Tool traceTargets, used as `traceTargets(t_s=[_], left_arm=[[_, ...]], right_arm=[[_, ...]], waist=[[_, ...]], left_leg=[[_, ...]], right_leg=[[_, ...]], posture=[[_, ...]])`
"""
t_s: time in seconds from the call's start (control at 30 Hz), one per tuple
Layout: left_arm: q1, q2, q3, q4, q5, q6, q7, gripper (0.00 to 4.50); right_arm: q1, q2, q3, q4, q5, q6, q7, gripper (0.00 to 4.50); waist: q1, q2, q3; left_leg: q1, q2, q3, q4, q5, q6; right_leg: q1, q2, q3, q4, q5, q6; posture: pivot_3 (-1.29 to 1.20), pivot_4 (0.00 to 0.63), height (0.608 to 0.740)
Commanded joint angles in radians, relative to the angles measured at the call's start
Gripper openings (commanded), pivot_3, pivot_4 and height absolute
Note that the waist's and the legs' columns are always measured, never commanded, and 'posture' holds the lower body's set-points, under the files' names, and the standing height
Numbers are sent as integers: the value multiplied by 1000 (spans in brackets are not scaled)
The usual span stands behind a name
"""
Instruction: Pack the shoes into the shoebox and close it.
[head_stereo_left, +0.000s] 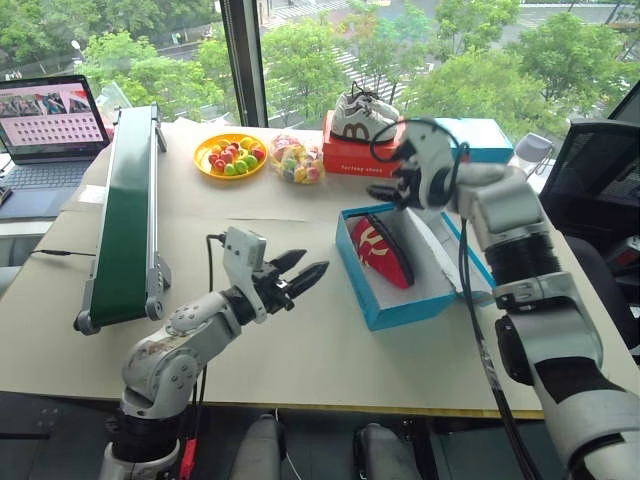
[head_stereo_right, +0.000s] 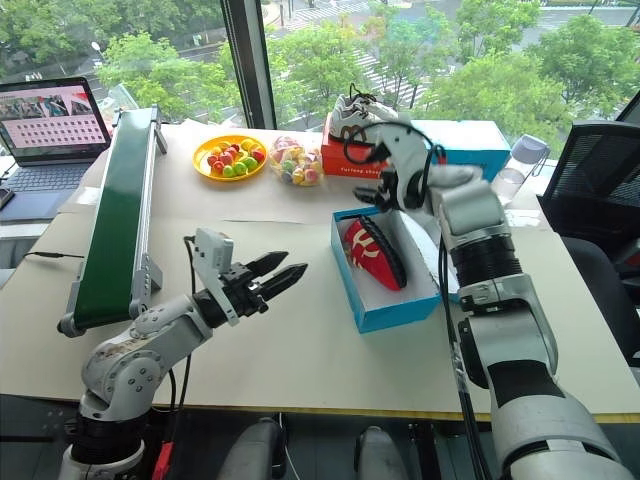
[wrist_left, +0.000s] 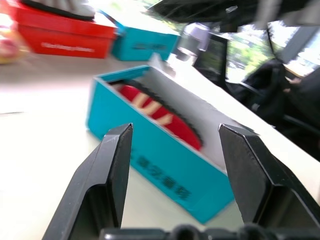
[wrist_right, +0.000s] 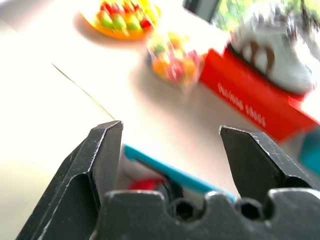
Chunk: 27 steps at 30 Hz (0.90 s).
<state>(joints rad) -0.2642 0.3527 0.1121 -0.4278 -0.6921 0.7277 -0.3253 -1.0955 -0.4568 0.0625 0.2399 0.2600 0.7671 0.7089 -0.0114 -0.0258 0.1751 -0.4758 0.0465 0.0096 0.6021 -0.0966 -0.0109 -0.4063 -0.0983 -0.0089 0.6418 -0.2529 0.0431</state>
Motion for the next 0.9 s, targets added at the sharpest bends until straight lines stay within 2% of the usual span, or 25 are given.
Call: traceTargets(t_s=[0.03, 0.1, 0.2, 0.27, 0.3, 0.37, 0.4, 0.47, 0.57, 0.73, 0.9], left_arm=[[-37, 29, 133, 88, 122, -96, 128, 2901], [-30, 62, 180, 153, 212, -121, 203, 2901], [-31, 84, 274, 237, 264, -120, 294, 2901], [-20, 114, 329, 294, 298, -95, 337, 2901], [-9, 129, 339, 311, 312, -81, 342, 2901], [8, 145, 345, 330, 327, -64, 342, 2901], [15, 146, 348, 331, 334, -66, 342, 2901], [22, 140, 356, 326, 333, -66, 338, 3405], [31, 141, 351, 318, 342, -68, 329, 4358], [38, 139, 343, 312, 363, -73, 327, 4455], [30, 140, 330, 322, 382, -67, 331, 4455]], right_arm=[[137, 32, -101, -404, 325, 81, 173, 3719], [245, 41, -111, -542, 442, 148, 193, 3719], [380, 45, -52, -625, 449, 143, 173, 3719], [473, 47, 52, -604, 325, 57, 125, 3719], [502, 53, 99, -576, 255, 8, 88, 3719], [535, 81, 151, -518, 161, -62, 19, 3719], [554, 86, 181, -497, 119, -106, 6, 3981], [586, 90, 228, -466, 49, -183, -6, 4410], [612, 115, 249, -429, 6, -260, -16, 4500], [640, 127, 279, -411, -55, -361, -5, 4500], [644, 148, 258, -424, -53, -381, -16, 4500]], waist=[[0, 0, 0], [1, -1, 0], [2, -1, -1], [2, -2, -1], [1, -2, -1], [-1, -2, -2], [-1, -2, -2], [3, -3, -2], [7, -3, -2], [7, -3, -2], [6, -3, -2]], left_leg=[[0, 1, 0, 0, 0, 0], [0, 2, -1, 0, -1, 0], [1, 2, -1, 1, -1, -1], [1, 2, -1, 2, -1, -1], [1, 3, -1, 3, -5, -8], [2, 3, 0, 3, -6, -9], [2, 3, 0, 3, -6, -10], [1, 3, 0, 3, -6, -11], [1, 3, 0, 3, -5, -12], [1, 3, 0, 2, -5, -12], [1, 4, 0, 3, -5, -13]], right_leg=[[1, 1, 0, 0, 0, 0], [1, 2, -1, -1, 0, 0], [2, 2, -1, 0, 0, -1], [2, 2, -1, 0, 0, -1], [2, 2, -1, 0, 0, -1], [1, 2, -2, 1, 1, -2], [0, 2, -1, 0, 1, -2], [-1, 2, -1, 0, 3, -3], [-3, 2, -2, 0, 3, -3], [-1, 3, -1, 0, 3, -3], [-1, 3, -1, 0, 3, -3]], posture=[[0, 150, 740], [0, 150, 740], [0, 150, 740], [0, 150, 740], [0, 150, 740], [0, 150, 740], [0, 150, 740], [0, 150, 740], [0, 150, 740], [0, 150, 740], [0, 150, 740]])
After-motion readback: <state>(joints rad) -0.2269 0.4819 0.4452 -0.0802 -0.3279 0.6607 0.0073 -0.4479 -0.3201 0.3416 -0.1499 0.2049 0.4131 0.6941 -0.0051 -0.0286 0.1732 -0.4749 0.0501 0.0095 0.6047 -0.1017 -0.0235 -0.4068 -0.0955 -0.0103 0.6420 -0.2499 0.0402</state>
